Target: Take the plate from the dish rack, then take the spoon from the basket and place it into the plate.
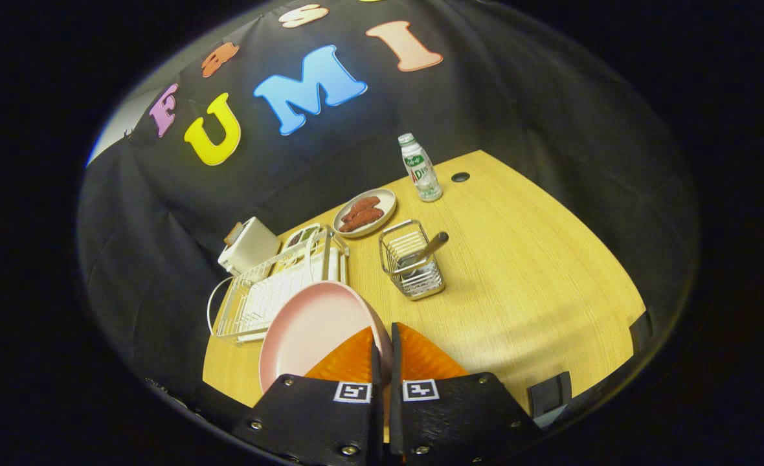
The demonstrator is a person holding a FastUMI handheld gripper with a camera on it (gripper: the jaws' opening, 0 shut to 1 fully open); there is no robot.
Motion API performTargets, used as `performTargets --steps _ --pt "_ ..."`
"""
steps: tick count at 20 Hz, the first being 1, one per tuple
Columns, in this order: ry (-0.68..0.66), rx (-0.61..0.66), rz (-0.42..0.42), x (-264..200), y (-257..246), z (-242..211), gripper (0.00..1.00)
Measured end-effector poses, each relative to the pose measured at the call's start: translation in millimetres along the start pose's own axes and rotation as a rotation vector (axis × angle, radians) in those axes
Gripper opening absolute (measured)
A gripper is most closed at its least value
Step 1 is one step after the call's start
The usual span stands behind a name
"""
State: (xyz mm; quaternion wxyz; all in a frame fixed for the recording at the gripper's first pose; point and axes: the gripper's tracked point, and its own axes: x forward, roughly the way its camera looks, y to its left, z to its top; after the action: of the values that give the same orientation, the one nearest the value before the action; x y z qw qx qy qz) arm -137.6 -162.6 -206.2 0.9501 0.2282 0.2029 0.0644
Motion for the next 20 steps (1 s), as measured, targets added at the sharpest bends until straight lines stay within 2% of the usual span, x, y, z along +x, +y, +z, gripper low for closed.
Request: performTargets --steps 6,12,20 --pt "0.073 -0.042 0.022 36.2 -6.6 -33.9 0.04" --pt "0.118 -0.003 0.035 70.1 -2.9 -53.1 0.04" --pt "0.129 -0.054 0.028 91.0 0.4 -67.9 0.05"
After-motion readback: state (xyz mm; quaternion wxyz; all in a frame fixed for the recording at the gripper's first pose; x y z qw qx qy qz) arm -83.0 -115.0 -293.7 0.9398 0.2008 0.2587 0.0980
